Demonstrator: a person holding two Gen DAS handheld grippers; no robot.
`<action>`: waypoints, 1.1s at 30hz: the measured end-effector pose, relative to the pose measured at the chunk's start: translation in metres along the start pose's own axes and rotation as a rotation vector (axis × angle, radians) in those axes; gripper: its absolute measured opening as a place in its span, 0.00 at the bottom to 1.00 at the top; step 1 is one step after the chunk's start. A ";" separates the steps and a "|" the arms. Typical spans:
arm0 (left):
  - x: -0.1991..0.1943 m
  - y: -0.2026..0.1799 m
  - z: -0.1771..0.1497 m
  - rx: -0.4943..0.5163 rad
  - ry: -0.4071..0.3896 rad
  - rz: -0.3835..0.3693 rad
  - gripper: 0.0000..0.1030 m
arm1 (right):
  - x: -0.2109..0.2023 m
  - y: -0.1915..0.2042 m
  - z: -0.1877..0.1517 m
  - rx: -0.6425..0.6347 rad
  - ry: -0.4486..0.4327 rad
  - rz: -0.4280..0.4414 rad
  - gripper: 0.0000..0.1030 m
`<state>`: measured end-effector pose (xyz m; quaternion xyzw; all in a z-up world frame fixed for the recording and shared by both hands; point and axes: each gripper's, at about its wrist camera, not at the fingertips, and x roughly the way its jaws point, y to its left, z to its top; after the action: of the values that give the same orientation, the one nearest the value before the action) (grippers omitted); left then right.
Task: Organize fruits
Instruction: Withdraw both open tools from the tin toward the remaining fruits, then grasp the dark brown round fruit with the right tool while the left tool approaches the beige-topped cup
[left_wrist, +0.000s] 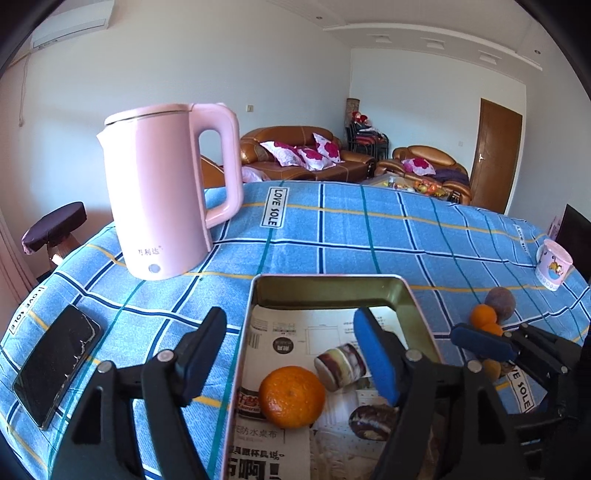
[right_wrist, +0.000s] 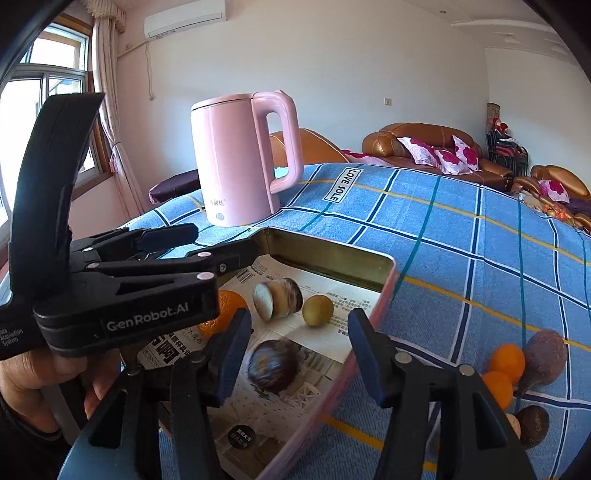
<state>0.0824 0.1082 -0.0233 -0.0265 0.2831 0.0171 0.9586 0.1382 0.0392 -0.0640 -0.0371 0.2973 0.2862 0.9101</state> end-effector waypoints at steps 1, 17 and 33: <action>-0.004 -0.003 -0.002 0.000 -0.009 0.000 0.74 | -0.005 -0.003 -0.003 0.000 -0.004 -0.016 0.55; -0.027 -0.099 -0.021 0.090 -0.042 -0.151 0.76 | -0.086 -0.111 -0.046 0.146 -0.007 -0.360 0.55; 0.007 -0.112 -0.021 0.101 0.010 -0.092 0.76 | -0.057 -0.142 -0.051 0.246 0.148 -0.303 0.55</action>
<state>0.0821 -0.0052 -0.0397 0.0088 0.2867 -0.0415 0.9571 0.1513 -0.1195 -0.0883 0.0090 0.3871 0.1043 0.9161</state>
